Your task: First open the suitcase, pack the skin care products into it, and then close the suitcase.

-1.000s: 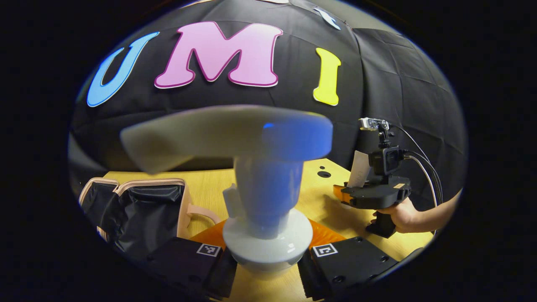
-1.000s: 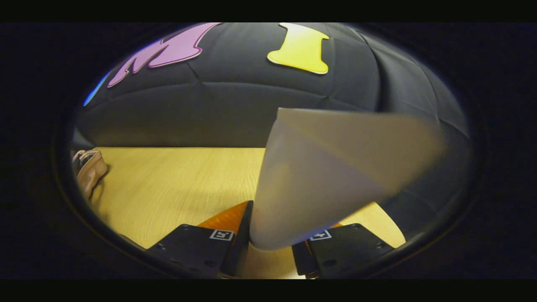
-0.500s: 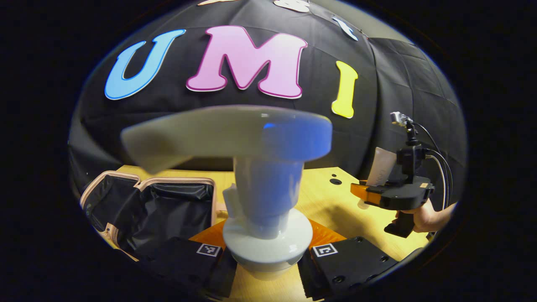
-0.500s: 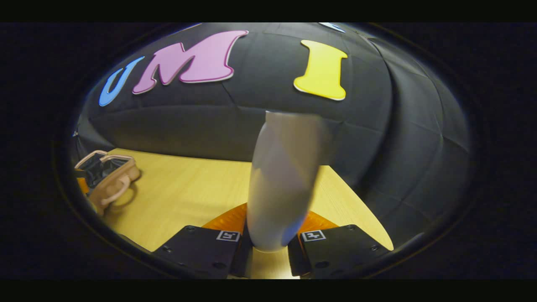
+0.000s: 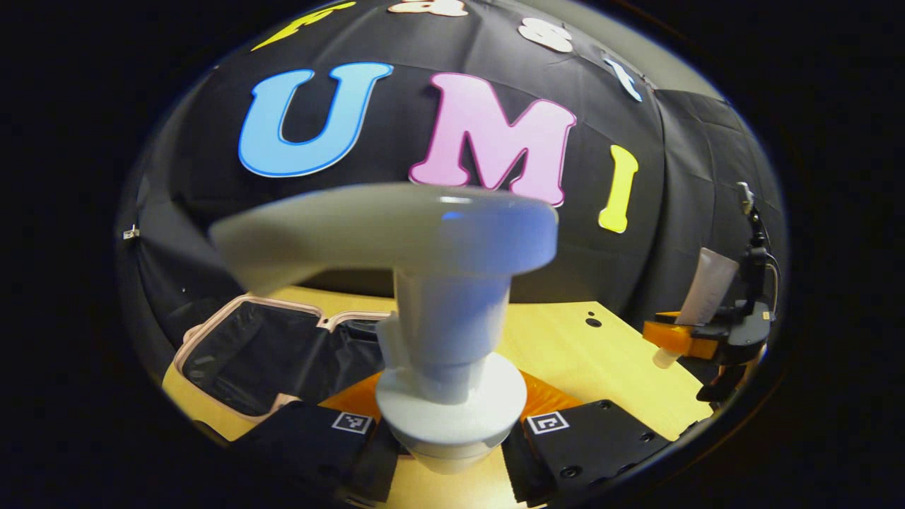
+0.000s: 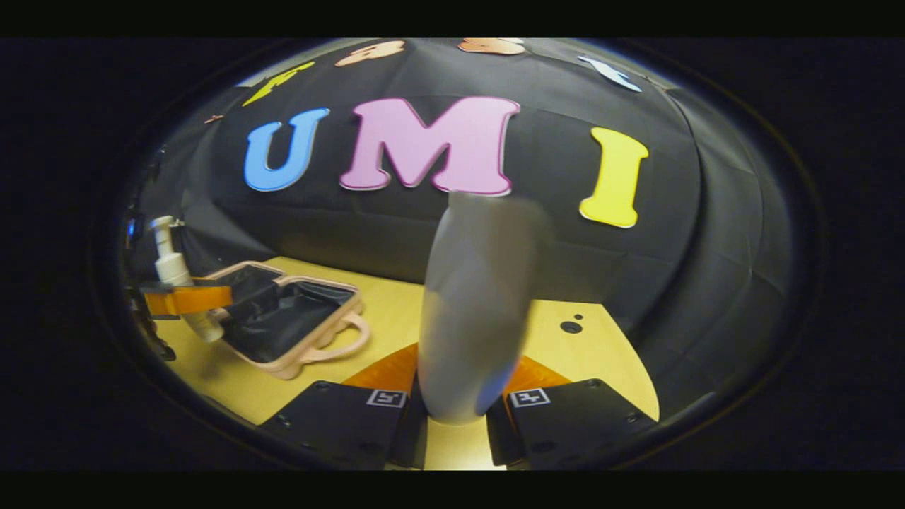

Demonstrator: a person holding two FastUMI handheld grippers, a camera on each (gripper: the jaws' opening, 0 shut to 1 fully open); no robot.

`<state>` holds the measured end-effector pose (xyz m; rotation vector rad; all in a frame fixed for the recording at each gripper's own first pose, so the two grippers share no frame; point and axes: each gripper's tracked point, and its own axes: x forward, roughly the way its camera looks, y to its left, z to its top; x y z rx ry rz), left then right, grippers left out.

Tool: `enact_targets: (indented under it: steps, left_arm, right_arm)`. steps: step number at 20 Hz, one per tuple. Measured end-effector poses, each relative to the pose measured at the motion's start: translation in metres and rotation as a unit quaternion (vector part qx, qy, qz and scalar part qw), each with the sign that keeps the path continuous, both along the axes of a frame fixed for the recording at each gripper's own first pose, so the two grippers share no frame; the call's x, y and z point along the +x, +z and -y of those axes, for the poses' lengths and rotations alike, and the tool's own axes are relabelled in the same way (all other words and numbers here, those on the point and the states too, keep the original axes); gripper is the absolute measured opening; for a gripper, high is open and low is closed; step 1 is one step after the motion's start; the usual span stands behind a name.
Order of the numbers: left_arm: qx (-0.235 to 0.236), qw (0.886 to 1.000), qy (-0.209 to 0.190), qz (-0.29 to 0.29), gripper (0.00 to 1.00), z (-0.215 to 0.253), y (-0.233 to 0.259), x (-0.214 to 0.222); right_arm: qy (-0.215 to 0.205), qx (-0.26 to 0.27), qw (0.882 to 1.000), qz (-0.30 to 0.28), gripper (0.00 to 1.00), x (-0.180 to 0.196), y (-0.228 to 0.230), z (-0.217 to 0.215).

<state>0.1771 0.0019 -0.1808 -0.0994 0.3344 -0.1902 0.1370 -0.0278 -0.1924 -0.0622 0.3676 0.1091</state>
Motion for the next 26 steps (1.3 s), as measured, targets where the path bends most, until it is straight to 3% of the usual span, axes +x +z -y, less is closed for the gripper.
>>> enact_targets:
  steps: [4, 9, 14, 19, 22, 26]
  left_arm:
    - [-0.009, 0.999, -0.001, -0.049, 0.65, -0.043, -0.016, 0.021]
    - [-0.019, 0.986, -0.002, -0.164, 0.65, -0.064, -0.072, 0.055]
    - [0.008, 0.958, -0.014, -0.286, 0.65, -0.066, -0.130, 0.077]
    - [0.111, 0.923, 0.000, -0.368, 0.65, -0.082, -0.175, 0.092]
    - [0.100, 0.922, 0.023, -0.372, 0.66, -0.081, -0.181, 0.100]
    - [0.080, 0.939, 0.050, -0.331, 0.66, -0.090, -0.161, 0.111]
  right_arm:
    - [0.043, 0.022, 0.999, 0.016, 0.37, -0.020, 0.032, -0.077]
    - [0.111, 0.050, 0.992, 0.018, 0.37, 0.000, 0.045, -0.160]
    - [0.143, 0.085, 0.986, -0.012, 0.38, 0.028, 0.027, -0.183]
    - [0.163, 0.107, 0.979, -0.057, 0.37, 0.048, -0.013, -0.184]
    - [0.168, 0.117, 0.976, -0.080, 0.38, 0.058, -0.031, -0.185]
    - [0.161, 0.113, 0.977, -0.085, 0.38, 0.066, -0.039, -0.187]
